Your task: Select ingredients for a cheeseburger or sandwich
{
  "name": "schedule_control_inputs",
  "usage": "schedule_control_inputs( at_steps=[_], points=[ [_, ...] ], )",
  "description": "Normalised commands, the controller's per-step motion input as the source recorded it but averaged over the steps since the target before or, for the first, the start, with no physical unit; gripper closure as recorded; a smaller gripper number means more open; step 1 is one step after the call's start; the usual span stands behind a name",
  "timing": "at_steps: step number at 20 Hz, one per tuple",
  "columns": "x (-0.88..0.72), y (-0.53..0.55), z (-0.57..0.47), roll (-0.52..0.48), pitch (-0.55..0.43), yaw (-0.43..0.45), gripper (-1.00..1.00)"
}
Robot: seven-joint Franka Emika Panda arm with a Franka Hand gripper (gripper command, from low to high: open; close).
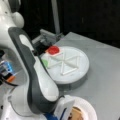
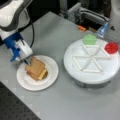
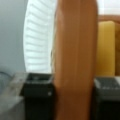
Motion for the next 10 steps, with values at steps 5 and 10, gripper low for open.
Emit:
schedule_control_inputs(
  at_steps=[5, 10],
  points=[
    [-0.35, 0.35, -0.07, -0.175, -0.277, -0.226, -1.0],
    [-0.35, 0.31, -0.02, -0.168, -0.271, -0.194, -1.0]
  ],
)
